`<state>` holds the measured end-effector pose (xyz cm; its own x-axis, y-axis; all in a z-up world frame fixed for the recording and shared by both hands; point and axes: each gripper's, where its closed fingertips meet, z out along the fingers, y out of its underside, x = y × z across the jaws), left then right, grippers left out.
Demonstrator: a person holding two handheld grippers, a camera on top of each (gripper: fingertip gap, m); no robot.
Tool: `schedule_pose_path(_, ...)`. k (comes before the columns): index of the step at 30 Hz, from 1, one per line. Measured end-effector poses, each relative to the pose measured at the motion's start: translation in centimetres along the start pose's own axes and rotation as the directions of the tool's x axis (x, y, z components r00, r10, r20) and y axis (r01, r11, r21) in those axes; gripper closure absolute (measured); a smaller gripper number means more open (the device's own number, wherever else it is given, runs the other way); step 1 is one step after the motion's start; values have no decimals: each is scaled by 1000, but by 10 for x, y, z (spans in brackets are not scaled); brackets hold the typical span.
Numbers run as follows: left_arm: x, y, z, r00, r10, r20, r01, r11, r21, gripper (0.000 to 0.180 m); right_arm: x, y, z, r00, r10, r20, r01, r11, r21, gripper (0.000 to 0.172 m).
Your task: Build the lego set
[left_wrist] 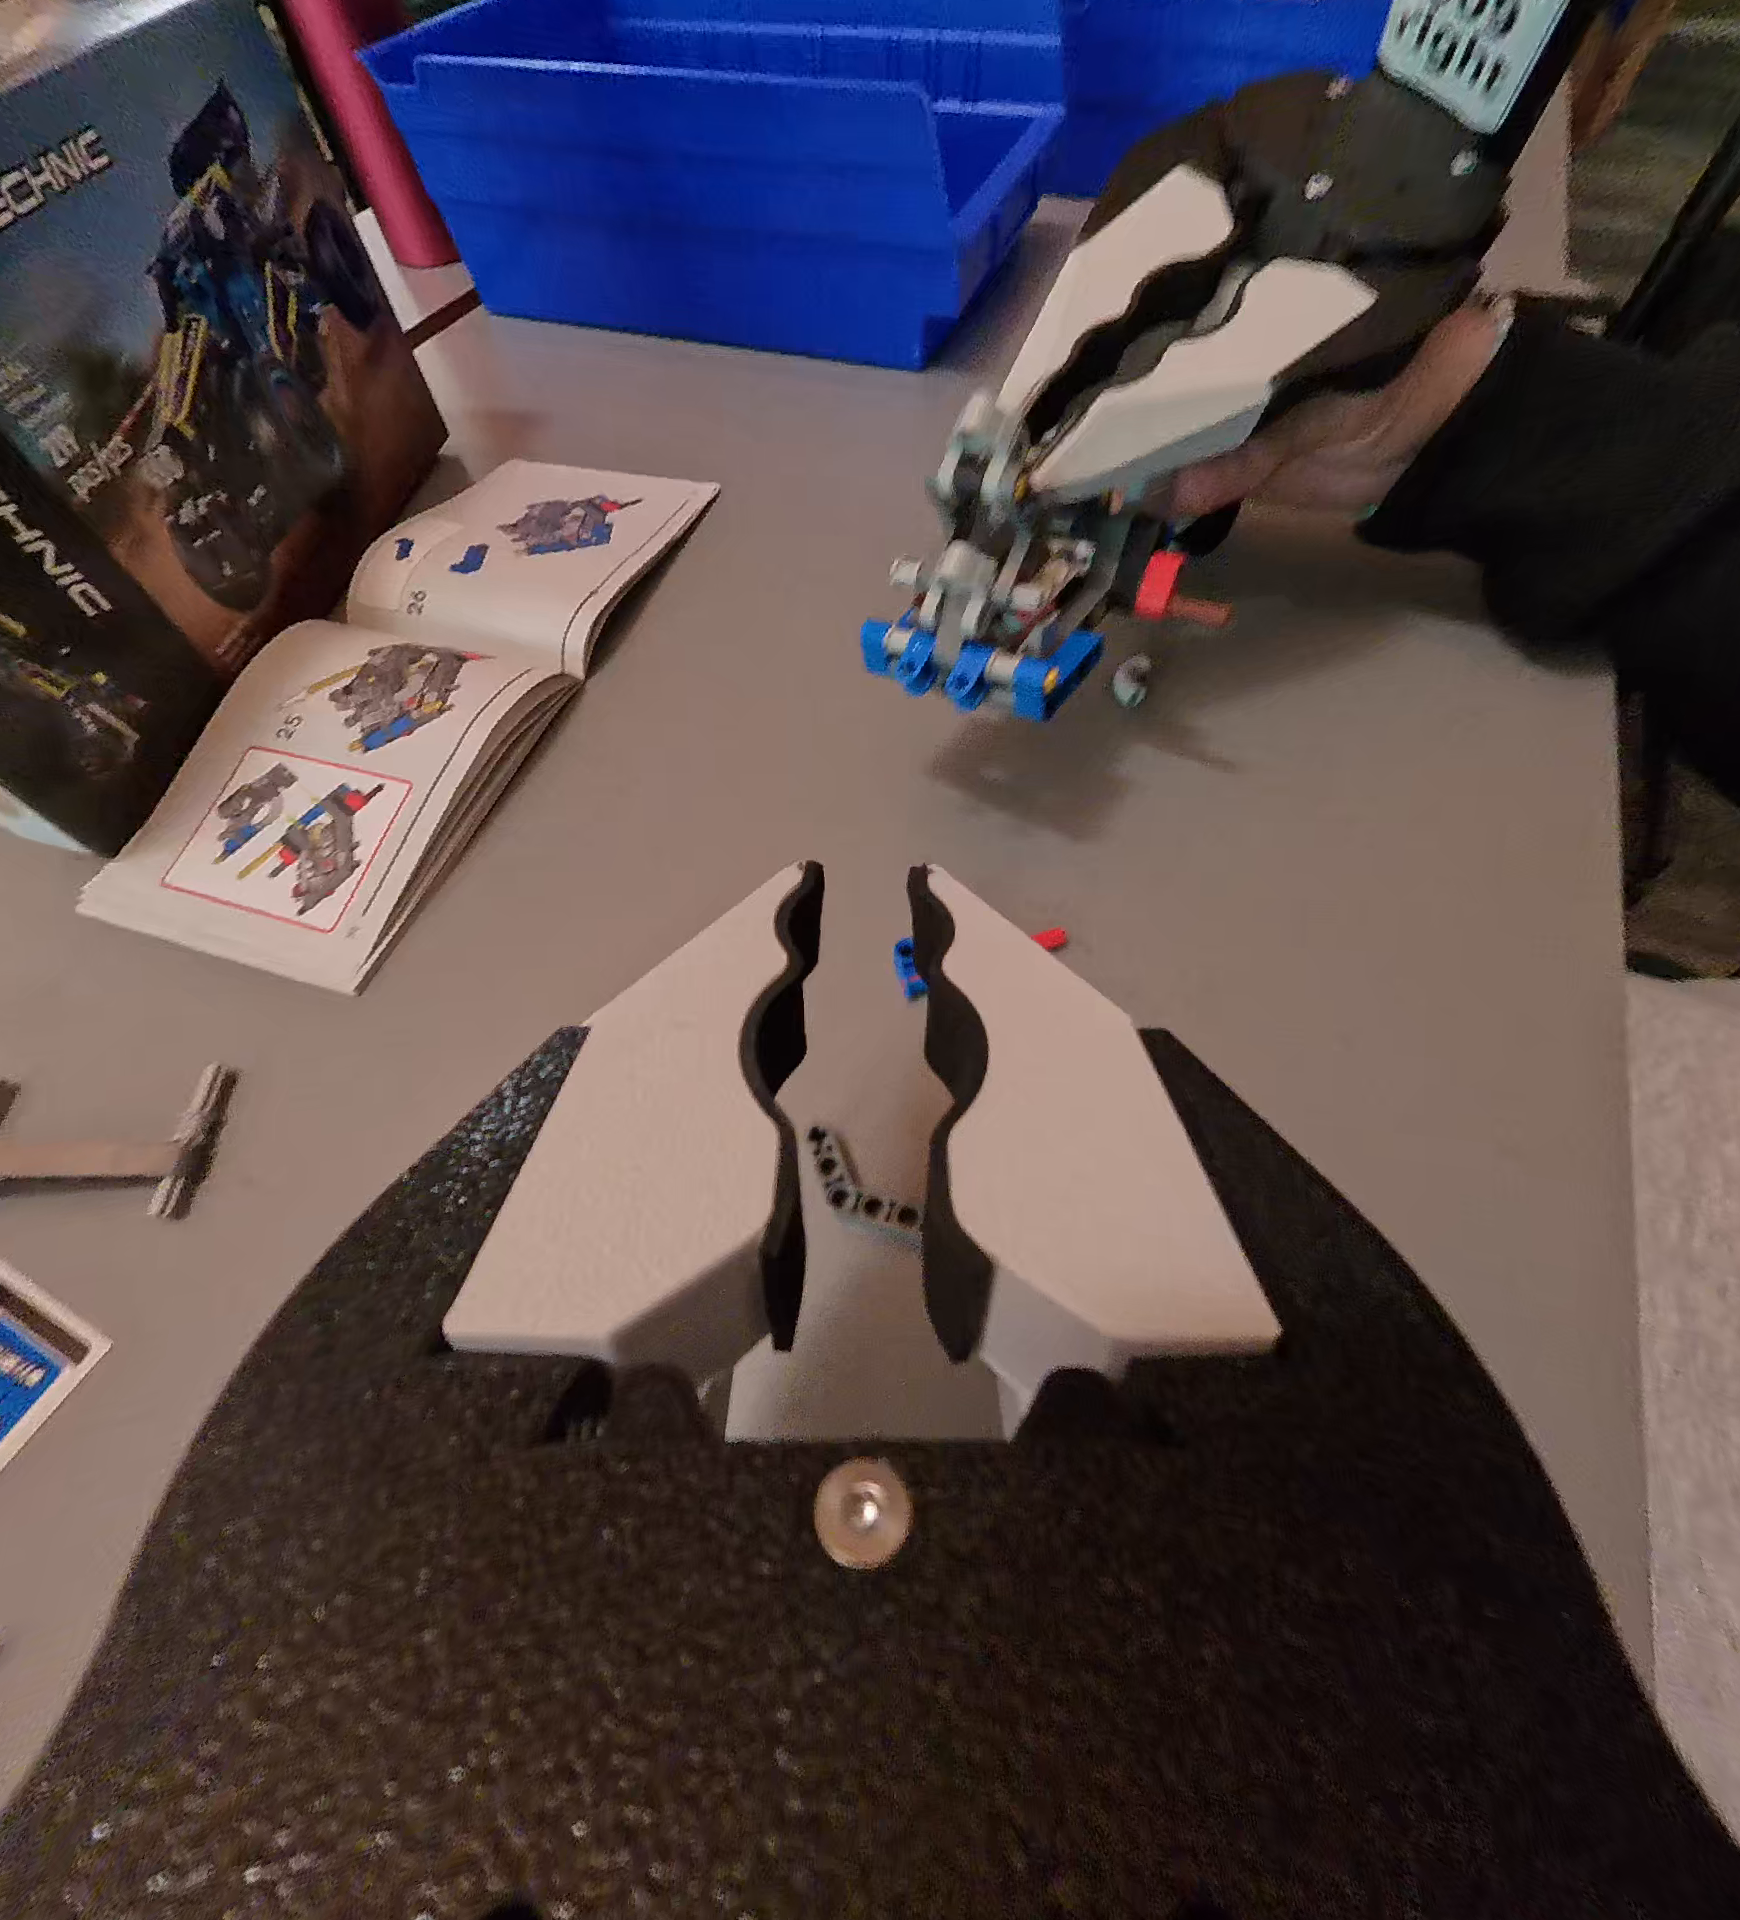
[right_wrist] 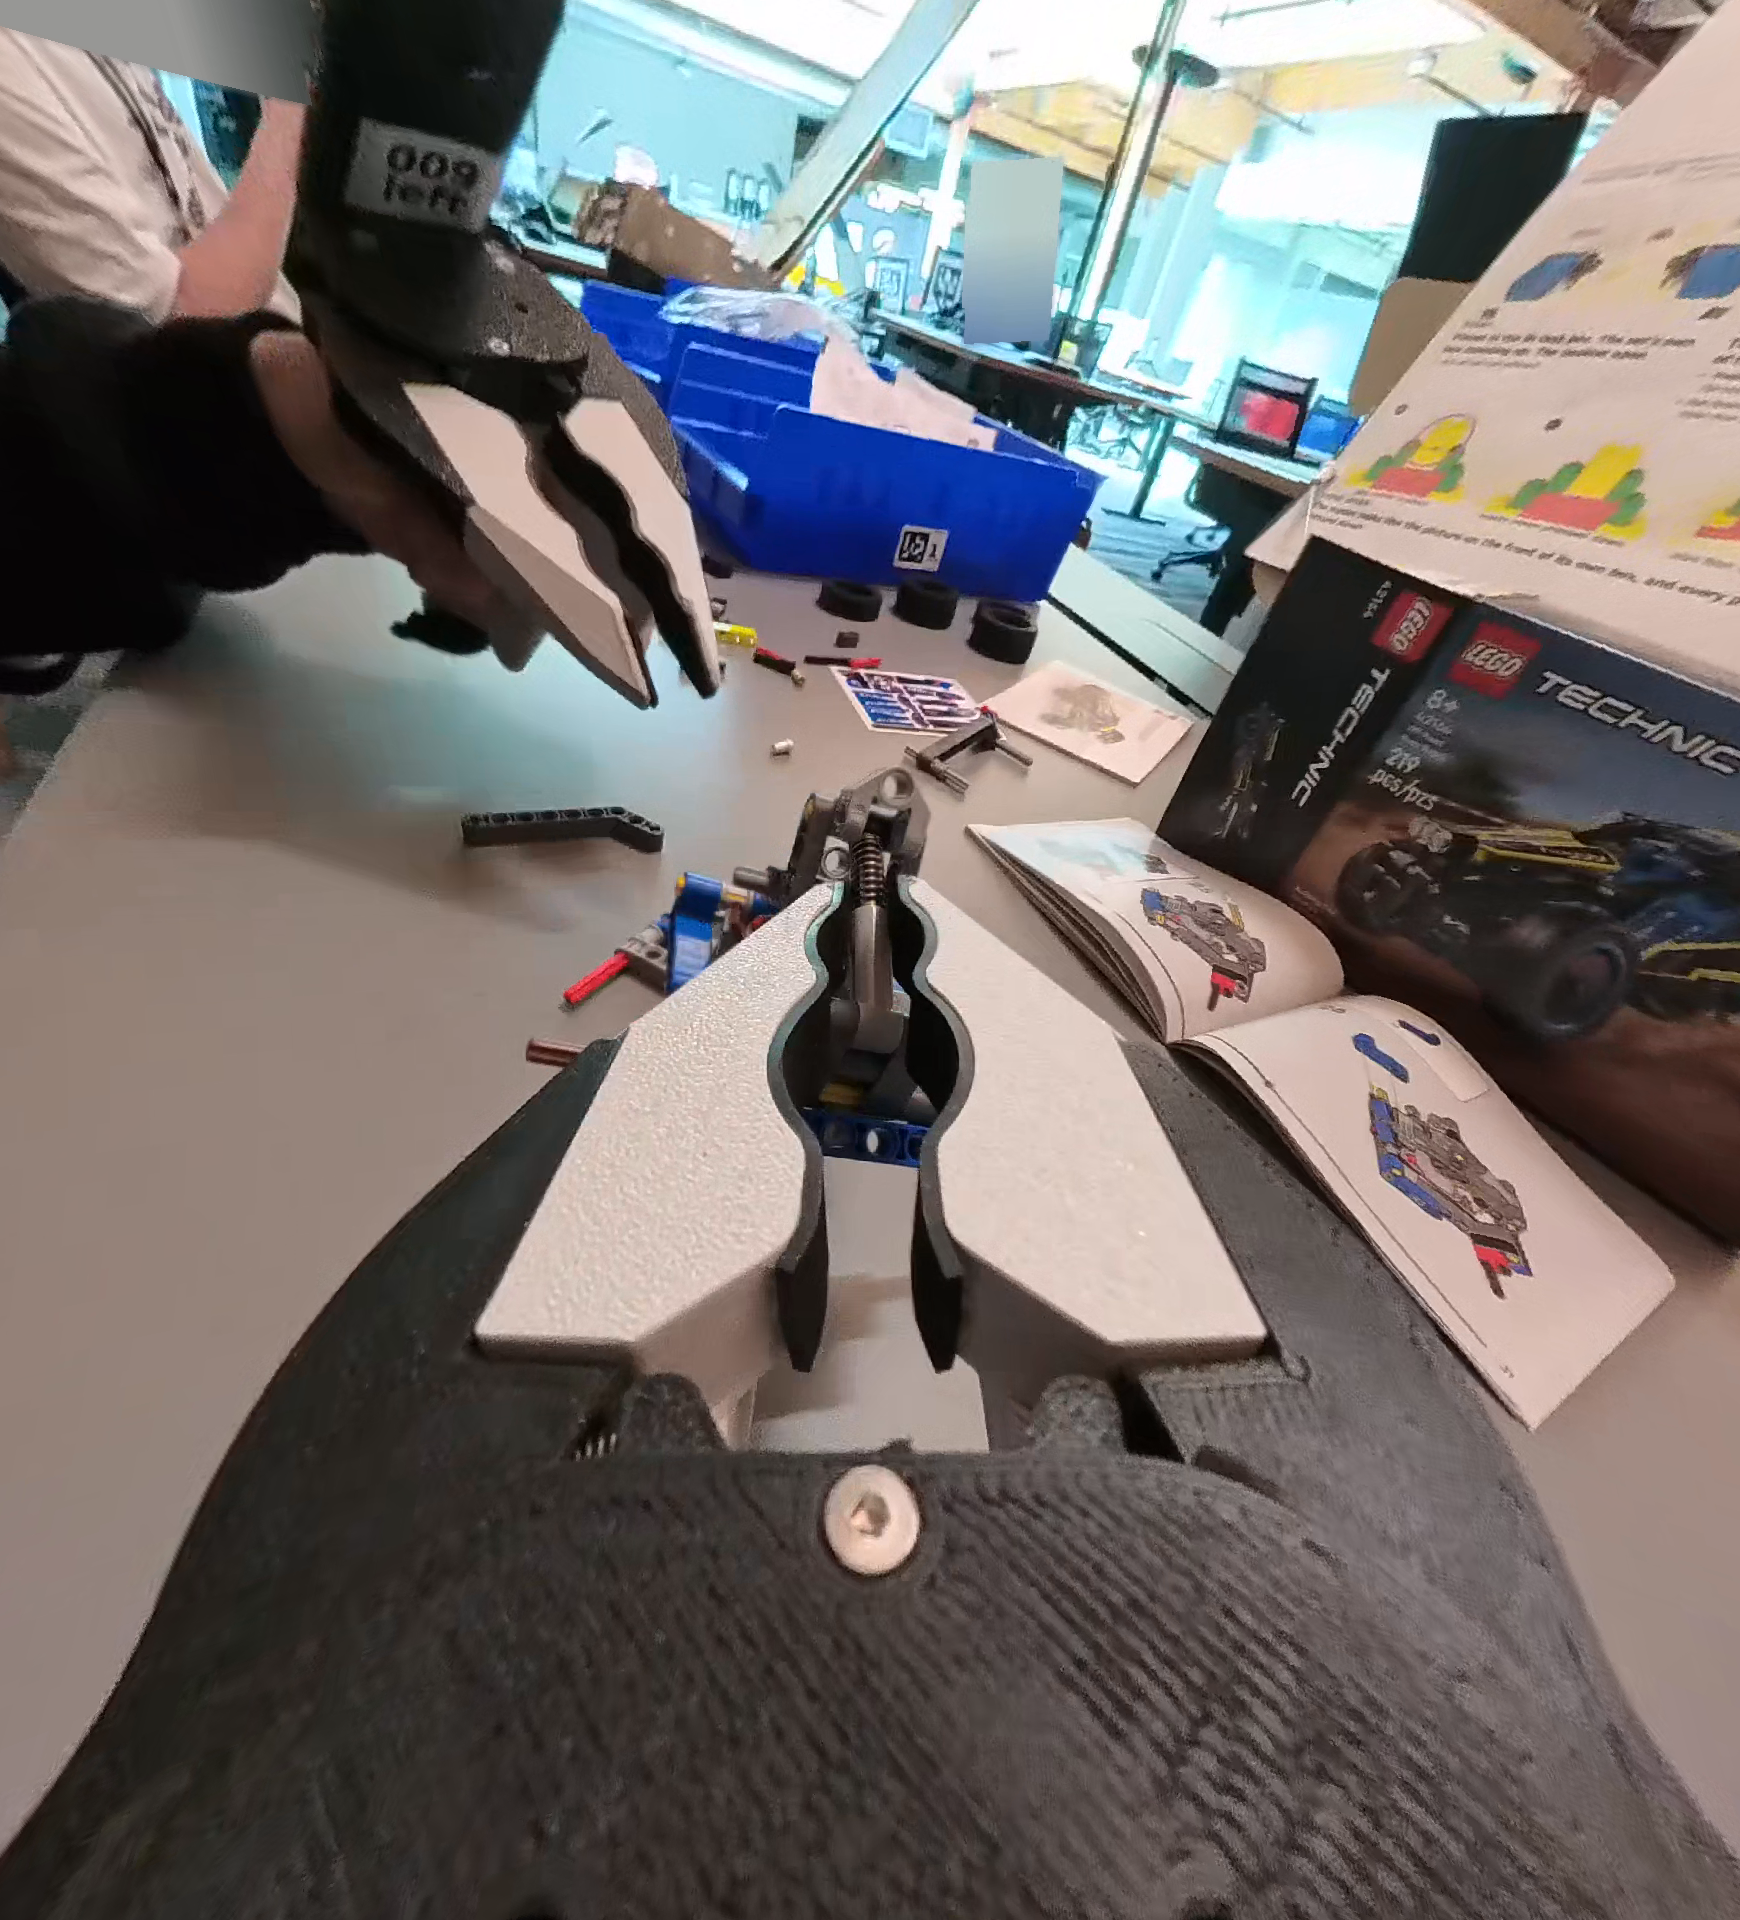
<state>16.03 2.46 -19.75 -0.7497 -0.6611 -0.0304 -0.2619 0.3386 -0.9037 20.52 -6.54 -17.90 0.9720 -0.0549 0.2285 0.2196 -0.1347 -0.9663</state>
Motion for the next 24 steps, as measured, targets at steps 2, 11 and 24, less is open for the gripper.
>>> schedule_pose_path(2,5,-12,4,1000,7,-17,-6,998,60,165,-3,4,5,1000,-9,21,9,1000,-30,167)
schedule_pose_path(11,60,-38,40,905,422,-54,-408,897,173,136,-34,29,12,988,-45,148,76,974,-213,168)
schedule_pose_path(24,65,-10,57,781,621,-60,-618,784,63,141,-44,32,11,977,-59,205,105,968,-226,167)
